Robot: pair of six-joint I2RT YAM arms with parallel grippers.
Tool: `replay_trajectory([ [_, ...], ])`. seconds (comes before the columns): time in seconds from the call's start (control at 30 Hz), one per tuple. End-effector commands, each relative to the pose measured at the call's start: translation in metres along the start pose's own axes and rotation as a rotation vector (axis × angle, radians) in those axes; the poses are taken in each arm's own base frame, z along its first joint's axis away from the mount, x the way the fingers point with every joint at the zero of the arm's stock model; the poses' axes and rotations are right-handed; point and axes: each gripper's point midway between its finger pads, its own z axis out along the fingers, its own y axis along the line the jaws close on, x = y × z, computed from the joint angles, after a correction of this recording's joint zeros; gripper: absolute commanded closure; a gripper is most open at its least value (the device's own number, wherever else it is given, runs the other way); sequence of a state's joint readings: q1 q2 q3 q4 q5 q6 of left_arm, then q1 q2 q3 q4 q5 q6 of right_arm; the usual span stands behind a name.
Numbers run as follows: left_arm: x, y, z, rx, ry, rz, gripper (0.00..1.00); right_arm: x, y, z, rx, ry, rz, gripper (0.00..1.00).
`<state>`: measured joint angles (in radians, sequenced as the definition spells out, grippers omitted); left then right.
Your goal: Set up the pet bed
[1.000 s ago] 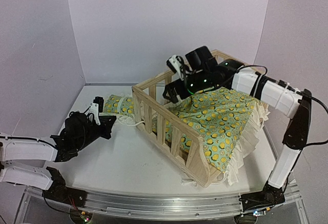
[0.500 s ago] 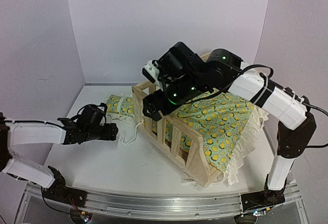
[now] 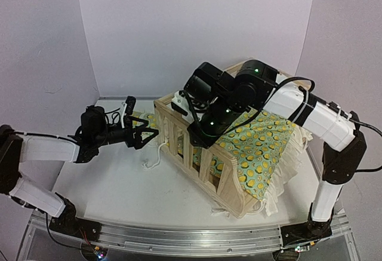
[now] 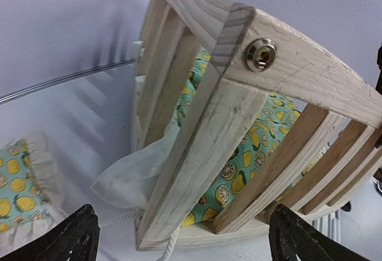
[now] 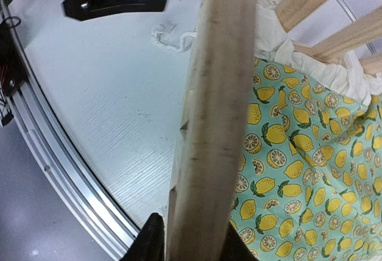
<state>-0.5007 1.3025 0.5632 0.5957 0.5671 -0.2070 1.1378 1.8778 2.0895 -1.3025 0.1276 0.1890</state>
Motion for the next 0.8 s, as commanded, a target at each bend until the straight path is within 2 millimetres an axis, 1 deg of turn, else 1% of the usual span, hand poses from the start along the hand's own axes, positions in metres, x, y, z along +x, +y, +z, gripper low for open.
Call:
replay_trajectory([
  [0.0, -0.062, -0.041, 0.016, 0.32, -0.137, 0.25, 0.01, 0.023, -0.005, -0.017, -0.016, 0.036, -0.172, 0.84],
  [0.1, -0.062, -0.042, 0.025, 0.391, -0.116, 0.269, 0.01, 0.031, -0.005, -0.019, -0.031, 0.034, -0.24, 0.87],
  [0.2, -0.055, -0.05, 0.031, 0.499, -0.075, 0.253, 0.03, 0.038, 0.006, -0.025, -0.106, 0.019, -0.318, 0.92],
  [0.23, -0.053, -0.055, 0.032, 0.554, -0.056, 0.243, 0.07, 0.039, 0.007, -0.028, -0.115, 0.001, -0.348, 0.94],
  [0.27, -0.051, -0.063, 0.034, 0.614, -0.033, 0.226, 0.13, 0.038, 0.002, -0.032, -0.091, -0.023, -0.374, 0.98],
  [0.33, -0.045, -0.082, 0.037, 0.696, -0.005, 0.213, 0.22, 0.036, -0.006, -0.037, -0.051, -0.076, -0.439, 1.0],
  [0.4, -0.036, -0.1, 0.039, 0.713, -0.009, 0.237, 0.28, 0.033, -0.009, -0.044, -0.045, -0.169, -0.526, 1.0],
  [0.47, -0.033, -0.112, 0.039, 0.707, -0.015, 0.236, 0.4, 0.028, -0.011, -0.054, -0.055, -0.296, -0.604, 1.0],
  [0.5, -0.037, -0.118, 0.037, 0.689, -0.029, 0.236, 0.49, 0.028, -0.014, -0.057, -0.053, -0.345, -0.664, 1.0],
  [0.53, -0.039, -0.123, 0.034, 0.662, -0.048, 0.242, 0.56, 0.031, -0.02, -0.055, -0.034, -0.363, -0.697, 1.0],
  [0.57, -0.04, -0.128, 0.03, 0.627, -0.069, 0.252, 0.59, 0.034, -0.028, -0.053, -0.01, -0.365, -0.708, 1.0],
  [0.63, -0.038, -0.139, 0.023, 0.577, -0.1, 0.266, 0.65, 0.04, -0.058, -0.041, 0.016, -0.328, -0.669, 1.0],
  [0.7, -0.032, -0.156, 0.022, 0.571, -0.108, 0.255, 0.7, 0.049, -0.085, -0.03, 0.033, -0.289, -0.65, 1.0],
  [0.73, -0.025, -0.173, 0.022, 0.597, -0.102, 0.247, 0.73, 0.054, -0.096, -0.024, 0.046, -0.269, -0.645, 1.0],
  [0.77, -0.021, -0.181, 0.025, 0.589, -0.109, 0.231, 0.75, 0.055, -0.106, -0.02, 0.063, -0.258, -0.637, 1.0],
])
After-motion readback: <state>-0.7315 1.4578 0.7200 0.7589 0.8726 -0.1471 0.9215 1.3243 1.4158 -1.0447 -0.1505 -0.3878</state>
